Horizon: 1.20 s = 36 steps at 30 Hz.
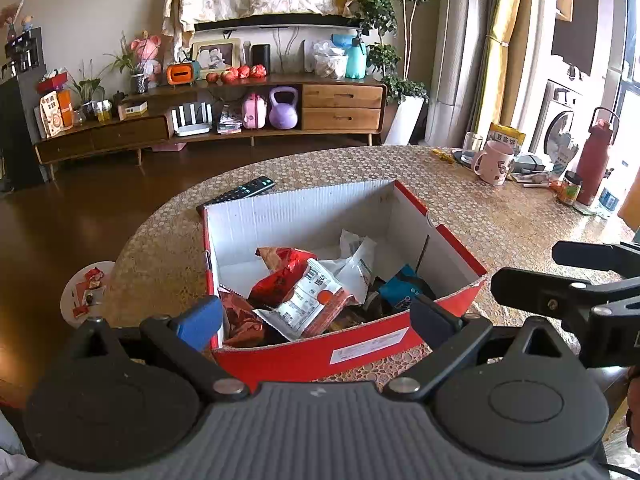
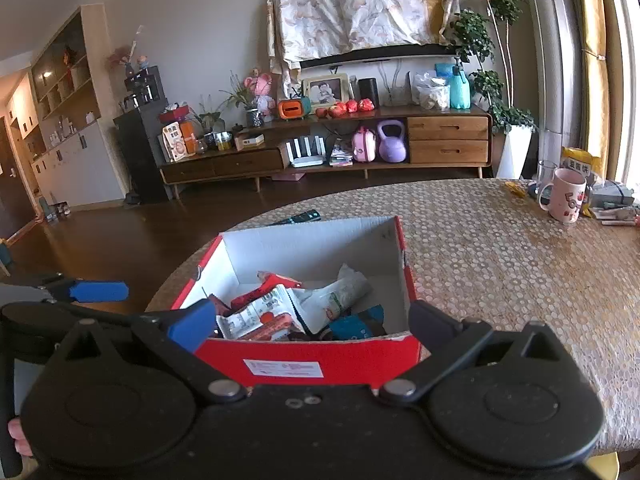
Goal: Organize snacks
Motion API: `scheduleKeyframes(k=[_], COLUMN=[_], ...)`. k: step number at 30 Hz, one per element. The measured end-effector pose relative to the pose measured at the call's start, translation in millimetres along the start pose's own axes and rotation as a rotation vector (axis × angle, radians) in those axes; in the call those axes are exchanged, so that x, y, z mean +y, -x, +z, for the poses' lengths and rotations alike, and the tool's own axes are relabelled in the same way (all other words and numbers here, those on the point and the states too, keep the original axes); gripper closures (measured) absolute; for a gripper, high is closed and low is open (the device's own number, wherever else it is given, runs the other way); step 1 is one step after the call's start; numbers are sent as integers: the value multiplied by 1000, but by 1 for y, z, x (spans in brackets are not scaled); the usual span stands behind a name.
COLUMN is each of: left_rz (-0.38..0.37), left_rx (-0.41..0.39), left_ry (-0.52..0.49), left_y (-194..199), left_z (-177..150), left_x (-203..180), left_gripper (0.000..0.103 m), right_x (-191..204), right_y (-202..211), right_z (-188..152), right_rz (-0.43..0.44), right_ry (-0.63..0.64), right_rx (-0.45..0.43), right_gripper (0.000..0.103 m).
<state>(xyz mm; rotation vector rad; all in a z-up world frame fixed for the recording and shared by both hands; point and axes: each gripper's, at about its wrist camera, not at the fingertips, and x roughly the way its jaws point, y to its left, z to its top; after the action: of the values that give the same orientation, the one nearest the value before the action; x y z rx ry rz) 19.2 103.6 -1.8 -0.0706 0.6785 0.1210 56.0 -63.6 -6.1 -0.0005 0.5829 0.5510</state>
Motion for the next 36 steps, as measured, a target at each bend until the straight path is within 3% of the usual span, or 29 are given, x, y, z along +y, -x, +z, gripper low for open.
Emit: scheduleKeyframes(k=[36], left_rz=[-10], left_rx=[30], left_ry=[40], left_y=[-5], left_z=[-7], left_x=[4], left_gripper=[2], right_x=[0], right_y=[-2], right_z=[-7], right_rz=[-13], right_ry=[-36], right_rx=[17], right_gripper=[0])
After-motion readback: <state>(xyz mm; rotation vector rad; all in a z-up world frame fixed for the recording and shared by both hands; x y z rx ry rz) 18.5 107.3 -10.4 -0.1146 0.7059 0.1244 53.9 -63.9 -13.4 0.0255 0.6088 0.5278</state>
